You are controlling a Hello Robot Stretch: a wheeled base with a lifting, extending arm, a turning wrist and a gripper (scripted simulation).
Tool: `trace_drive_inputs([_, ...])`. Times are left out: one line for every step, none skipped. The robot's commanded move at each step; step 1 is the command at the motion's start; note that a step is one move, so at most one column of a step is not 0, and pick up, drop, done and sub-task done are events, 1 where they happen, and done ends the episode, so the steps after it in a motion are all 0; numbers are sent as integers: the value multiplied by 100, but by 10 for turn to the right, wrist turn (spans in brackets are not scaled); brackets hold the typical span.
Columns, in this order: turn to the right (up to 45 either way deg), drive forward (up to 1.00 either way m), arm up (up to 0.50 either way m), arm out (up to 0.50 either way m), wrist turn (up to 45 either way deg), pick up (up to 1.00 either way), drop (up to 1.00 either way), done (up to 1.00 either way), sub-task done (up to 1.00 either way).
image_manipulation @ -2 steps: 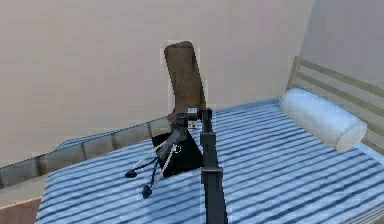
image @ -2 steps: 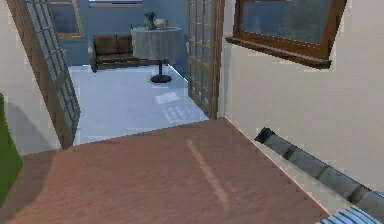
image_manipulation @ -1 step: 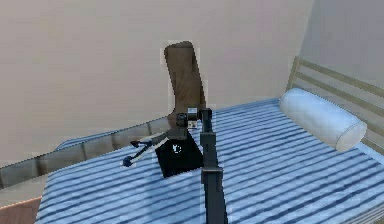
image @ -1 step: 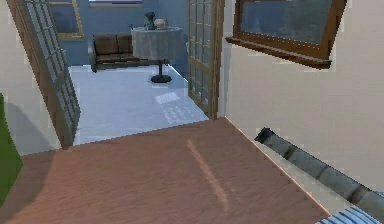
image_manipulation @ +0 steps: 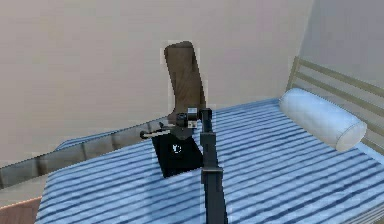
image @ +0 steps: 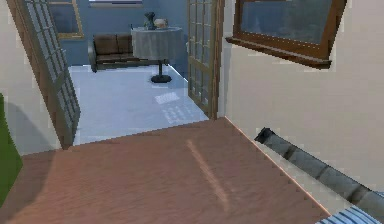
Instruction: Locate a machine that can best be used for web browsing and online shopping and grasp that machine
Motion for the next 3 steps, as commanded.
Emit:
trace_drive_inputs([0, 0, 0, 0, 60, 0, 0, 0, 0])
trace_drive_inputs([0, 0, -30, 0, 0, 0, 0, 0, 0])
trace_drive_inputs([0, 0, 0, 0, 0, 100, 0, 0, 0])
